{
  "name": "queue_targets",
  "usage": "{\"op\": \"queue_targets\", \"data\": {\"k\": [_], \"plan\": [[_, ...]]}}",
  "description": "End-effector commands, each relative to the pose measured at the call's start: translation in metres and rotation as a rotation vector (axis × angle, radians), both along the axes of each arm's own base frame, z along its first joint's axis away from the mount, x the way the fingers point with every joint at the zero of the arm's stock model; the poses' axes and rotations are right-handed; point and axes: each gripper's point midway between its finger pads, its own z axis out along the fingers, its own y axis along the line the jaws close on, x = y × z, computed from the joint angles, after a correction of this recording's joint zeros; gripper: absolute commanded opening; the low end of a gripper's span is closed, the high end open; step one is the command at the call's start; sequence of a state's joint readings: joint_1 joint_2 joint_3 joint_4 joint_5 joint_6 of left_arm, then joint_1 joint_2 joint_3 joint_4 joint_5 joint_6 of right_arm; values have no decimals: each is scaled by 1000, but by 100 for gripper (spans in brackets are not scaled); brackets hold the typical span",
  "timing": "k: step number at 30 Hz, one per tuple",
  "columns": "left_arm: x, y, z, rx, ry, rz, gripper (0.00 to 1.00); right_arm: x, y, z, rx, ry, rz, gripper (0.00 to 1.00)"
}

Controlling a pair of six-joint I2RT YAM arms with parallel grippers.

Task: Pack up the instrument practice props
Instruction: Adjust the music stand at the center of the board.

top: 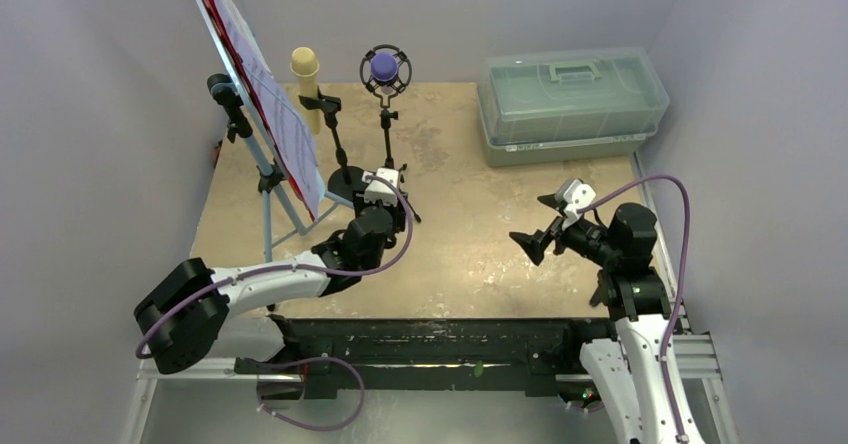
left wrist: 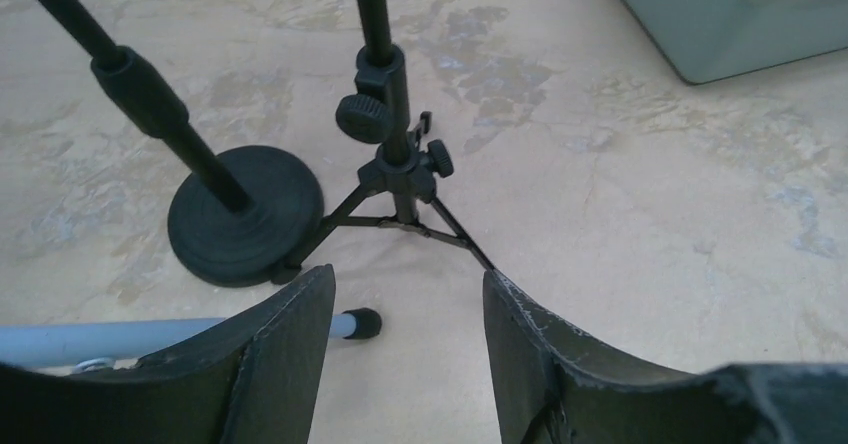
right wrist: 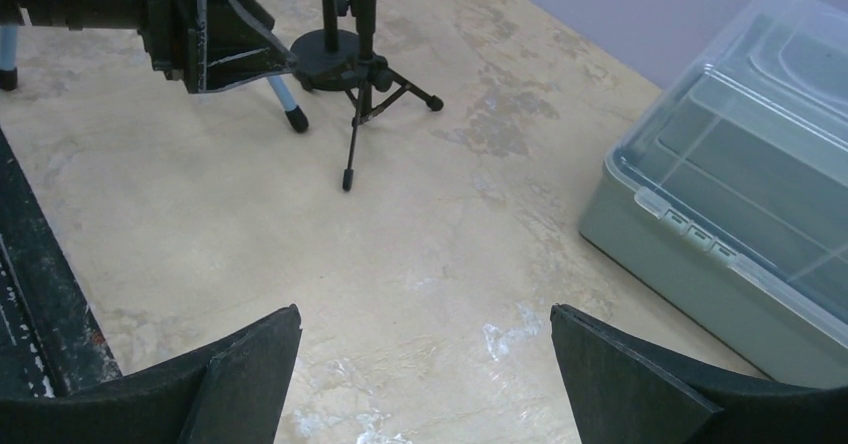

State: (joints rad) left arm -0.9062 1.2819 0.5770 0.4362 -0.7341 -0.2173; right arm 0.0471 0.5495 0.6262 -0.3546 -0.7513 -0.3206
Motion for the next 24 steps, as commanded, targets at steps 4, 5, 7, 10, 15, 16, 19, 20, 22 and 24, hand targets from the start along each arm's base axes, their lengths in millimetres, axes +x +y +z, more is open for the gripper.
{"op": "queue_targets", "data": {"k": [4,5,7,10,15,16,19,20,22,24], "plan": [[-18,52,-6,-15,98,257,41,6,-4,12,27,-73,-31,99],[-25,62,-10,-13,110,278,38,5,-4,12,27,-76,-32,99],[-36,76,-11,-29,114,289,29,6,-5,11,26,-79,-33,99],[-44,93,-5,-45,94,325,21,6,-5,10,24,-81,-33,99],[-53,130,2,-30,81,478,7,5,-6,10,20,-84,-33,99],[-53,137,0,-36,85,504,6,5,-6,10,20,-85,-34,99],[-52,161,-12,-77,96,613,1,5,-6,10,19,-87,-33,99],[-52,170,-15,-92,99,655,0,5,-6,10,17,-88,-32,99],[-51,185,-15,-133,87,721,0,5,-6,9,14,-90,-32,99],[-49,202,-13,-164,67,778,0,4,-6,10,14,-93,-30,99]]}}
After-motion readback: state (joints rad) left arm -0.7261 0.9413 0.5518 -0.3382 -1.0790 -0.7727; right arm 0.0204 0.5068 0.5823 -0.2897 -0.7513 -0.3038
